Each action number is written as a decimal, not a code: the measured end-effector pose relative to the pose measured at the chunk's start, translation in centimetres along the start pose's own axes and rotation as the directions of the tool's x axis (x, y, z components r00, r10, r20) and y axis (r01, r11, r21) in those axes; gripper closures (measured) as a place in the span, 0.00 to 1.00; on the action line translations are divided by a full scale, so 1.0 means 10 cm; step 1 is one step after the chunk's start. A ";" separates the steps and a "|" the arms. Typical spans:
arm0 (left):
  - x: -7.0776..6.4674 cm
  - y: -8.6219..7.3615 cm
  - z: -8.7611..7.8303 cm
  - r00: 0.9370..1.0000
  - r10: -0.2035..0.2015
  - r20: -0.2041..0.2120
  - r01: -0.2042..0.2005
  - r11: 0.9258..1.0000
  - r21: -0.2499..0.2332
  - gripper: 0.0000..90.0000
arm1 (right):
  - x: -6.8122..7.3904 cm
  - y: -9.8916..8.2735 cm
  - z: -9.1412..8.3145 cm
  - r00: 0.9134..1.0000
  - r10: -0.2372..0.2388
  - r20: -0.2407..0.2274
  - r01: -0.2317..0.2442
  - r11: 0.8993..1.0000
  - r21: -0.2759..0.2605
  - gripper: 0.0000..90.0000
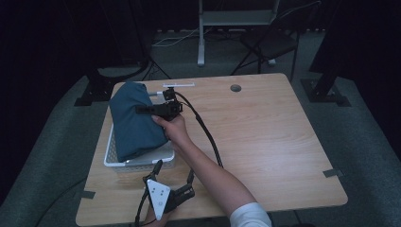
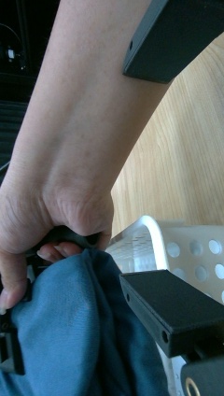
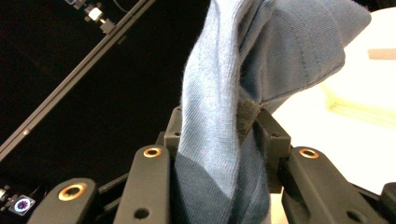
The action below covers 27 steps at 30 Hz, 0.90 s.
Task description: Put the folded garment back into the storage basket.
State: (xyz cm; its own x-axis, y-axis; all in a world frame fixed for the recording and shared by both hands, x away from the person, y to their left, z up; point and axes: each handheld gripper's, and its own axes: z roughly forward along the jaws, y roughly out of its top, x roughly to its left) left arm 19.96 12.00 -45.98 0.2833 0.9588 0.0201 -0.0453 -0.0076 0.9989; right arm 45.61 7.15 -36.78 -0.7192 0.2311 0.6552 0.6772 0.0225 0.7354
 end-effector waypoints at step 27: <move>0.00 0.00 0.00 1.000 0.003 -0.002 -0.003 1.000 0.005 0.05 | 0.02 -0.06 0.14 0.980 -0.087 0.177 0.056 0.983 0.175 0.72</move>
State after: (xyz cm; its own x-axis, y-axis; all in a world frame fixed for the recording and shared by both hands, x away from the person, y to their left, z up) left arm 20.01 11.98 -45.97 0.2814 0.9593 0.0227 -0.0410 -0.0117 0.9991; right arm 45.21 8.55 -37.33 -0.7368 0.3968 0.5474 0.6525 0.2052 0.7295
